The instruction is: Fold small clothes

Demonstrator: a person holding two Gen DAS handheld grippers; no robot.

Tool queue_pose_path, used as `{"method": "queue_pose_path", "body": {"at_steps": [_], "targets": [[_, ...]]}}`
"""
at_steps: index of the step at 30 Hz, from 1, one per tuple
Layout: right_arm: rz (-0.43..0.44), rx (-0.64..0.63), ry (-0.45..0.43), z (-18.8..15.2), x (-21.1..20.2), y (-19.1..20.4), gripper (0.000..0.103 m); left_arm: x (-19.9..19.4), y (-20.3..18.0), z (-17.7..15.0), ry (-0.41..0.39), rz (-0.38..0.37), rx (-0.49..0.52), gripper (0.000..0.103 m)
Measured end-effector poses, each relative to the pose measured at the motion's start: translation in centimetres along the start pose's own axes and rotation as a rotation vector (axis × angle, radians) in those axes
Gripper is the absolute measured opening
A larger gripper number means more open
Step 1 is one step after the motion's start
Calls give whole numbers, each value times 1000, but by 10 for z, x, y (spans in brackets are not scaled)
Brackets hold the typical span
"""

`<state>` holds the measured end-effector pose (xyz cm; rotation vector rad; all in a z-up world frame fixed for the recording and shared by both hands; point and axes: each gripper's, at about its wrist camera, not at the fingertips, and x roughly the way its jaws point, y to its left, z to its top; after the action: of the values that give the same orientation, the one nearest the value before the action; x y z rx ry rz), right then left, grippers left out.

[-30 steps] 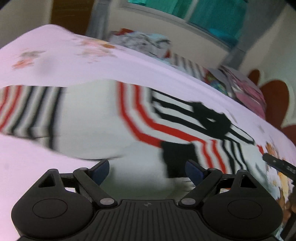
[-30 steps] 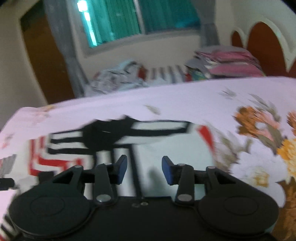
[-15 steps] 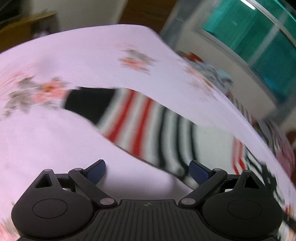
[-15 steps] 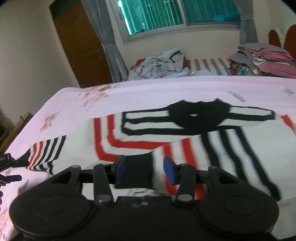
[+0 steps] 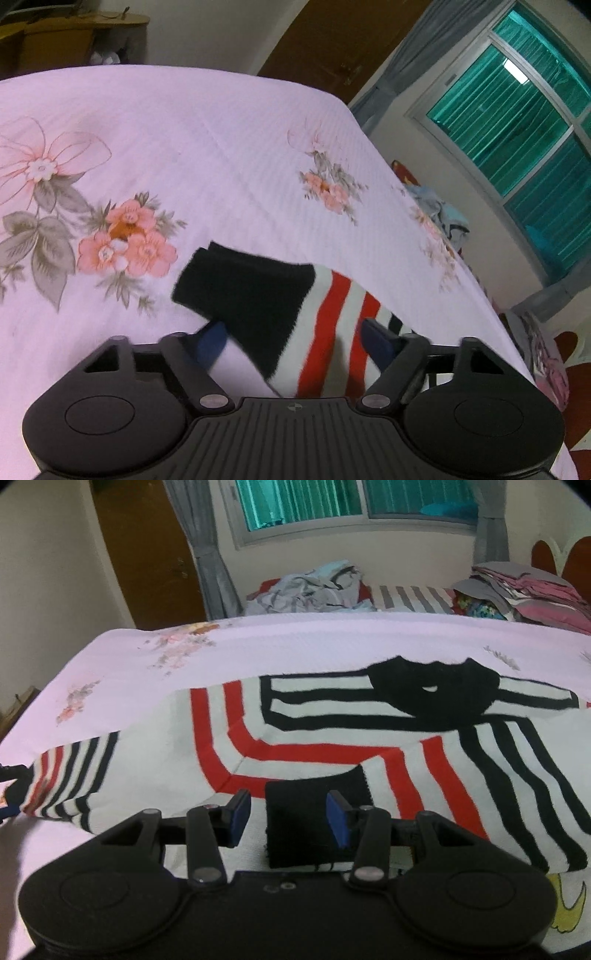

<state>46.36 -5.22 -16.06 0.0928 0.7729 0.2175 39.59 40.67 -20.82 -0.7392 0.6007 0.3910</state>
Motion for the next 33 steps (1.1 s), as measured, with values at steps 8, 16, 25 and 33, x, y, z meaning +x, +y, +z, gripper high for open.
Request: {"method": "queue_pose_path", "body": {"at_steps": [8, 16, 25, 33], "targets": [[-41, 97, 12, -3, 8, -15, 43, -6, -18, 10, -11, -68, 53, 25], [18, 115, -12, 7, -10, -32, 43, -29, -154, -5, 43, -406, 217, 25], [62, 158, -46, 7, -56, -82, 47, -19, -276, -94, 194, -488, 379, 26], [137, 139, -19, 1, -47, -72, 49, -19, -210, -66, 51, -97, 450, 89]]}}
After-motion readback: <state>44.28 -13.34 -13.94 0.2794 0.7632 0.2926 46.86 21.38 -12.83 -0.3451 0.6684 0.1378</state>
